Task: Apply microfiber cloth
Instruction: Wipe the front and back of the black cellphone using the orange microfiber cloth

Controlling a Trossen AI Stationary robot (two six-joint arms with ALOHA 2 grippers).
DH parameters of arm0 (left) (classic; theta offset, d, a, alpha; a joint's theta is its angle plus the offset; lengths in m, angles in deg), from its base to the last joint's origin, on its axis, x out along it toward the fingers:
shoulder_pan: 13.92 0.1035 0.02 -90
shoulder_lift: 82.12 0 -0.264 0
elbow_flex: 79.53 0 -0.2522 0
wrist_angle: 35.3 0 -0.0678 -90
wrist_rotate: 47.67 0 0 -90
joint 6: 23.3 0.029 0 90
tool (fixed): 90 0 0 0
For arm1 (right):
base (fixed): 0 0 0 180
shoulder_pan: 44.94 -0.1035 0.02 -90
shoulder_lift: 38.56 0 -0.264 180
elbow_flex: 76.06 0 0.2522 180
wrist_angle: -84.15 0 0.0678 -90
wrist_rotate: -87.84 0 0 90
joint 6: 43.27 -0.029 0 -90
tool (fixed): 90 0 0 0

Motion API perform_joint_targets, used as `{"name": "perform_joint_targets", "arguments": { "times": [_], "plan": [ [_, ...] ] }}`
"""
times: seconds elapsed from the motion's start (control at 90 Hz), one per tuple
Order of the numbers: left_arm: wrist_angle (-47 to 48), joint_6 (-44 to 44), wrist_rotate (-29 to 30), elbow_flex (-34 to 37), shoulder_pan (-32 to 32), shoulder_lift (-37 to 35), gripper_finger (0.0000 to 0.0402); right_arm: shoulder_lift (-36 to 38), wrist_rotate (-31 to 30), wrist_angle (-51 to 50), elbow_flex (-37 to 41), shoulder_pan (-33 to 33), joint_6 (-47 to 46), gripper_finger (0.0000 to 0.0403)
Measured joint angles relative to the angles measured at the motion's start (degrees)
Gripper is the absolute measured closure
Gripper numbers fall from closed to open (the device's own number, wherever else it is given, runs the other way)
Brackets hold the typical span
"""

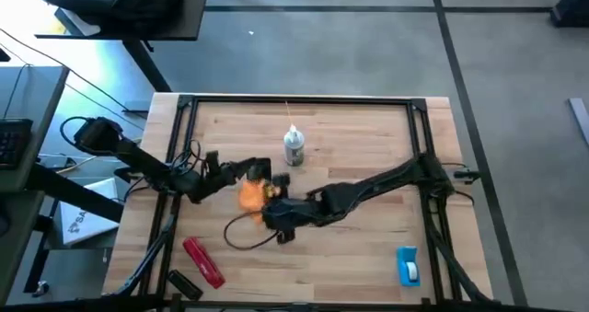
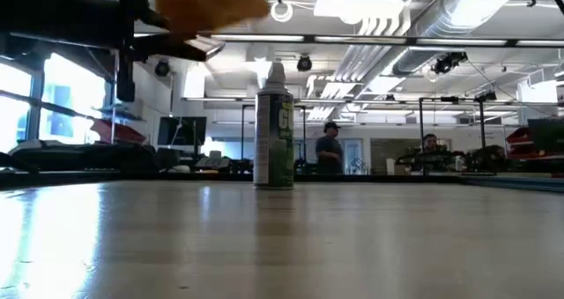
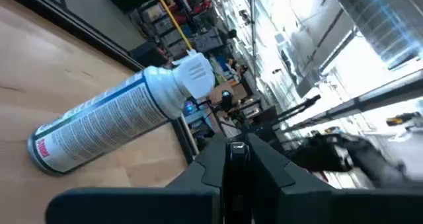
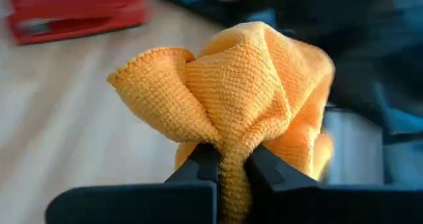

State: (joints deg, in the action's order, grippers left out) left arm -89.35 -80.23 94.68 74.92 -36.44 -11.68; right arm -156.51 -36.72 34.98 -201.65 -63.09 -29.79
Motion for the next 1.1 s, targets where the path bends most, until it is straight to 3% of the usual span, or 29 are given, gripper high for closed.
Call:
{"name": "perform_joint_targets", "arguments": {
  "times": [0.078, 0.211, 0.378, 0.611, 1.1],
  "plan": [
    [-0.9, 0.1, -2.0, 0.0, 0.0, 0.0, 0.0387, 1.1, -5.6, -0.7, 0.0, 1.0, 2.1, 0.04],
    [-5.2, 2.8, -4.3, 0.0, -0.5, 0.0, 0.0387, 1.4, -6.8, -0.7, 0.2, 3.2, 3.3, 0.04],
    [-9.4, 8.3, -4.6, 0.1, -1.3, 0.1, 0.0387, 0.0, -2.1, 0.3, 0.1, 4.7, 1.5, 0.04],
    [-12.1, 8.3, -1.5, 0.2, -1.4, 0.1, 0.0387, -1.2, 3.2, 2.1, 0.1, 2.0, -1.5, 0.04],
    [-22.2, 11.3, 1.3, 0.0, 1.8, -0.2, 0.0386, -3.9, 3.3, 2.9, 0.2, -3.0, -6.2, 0.04]
  ]
}}
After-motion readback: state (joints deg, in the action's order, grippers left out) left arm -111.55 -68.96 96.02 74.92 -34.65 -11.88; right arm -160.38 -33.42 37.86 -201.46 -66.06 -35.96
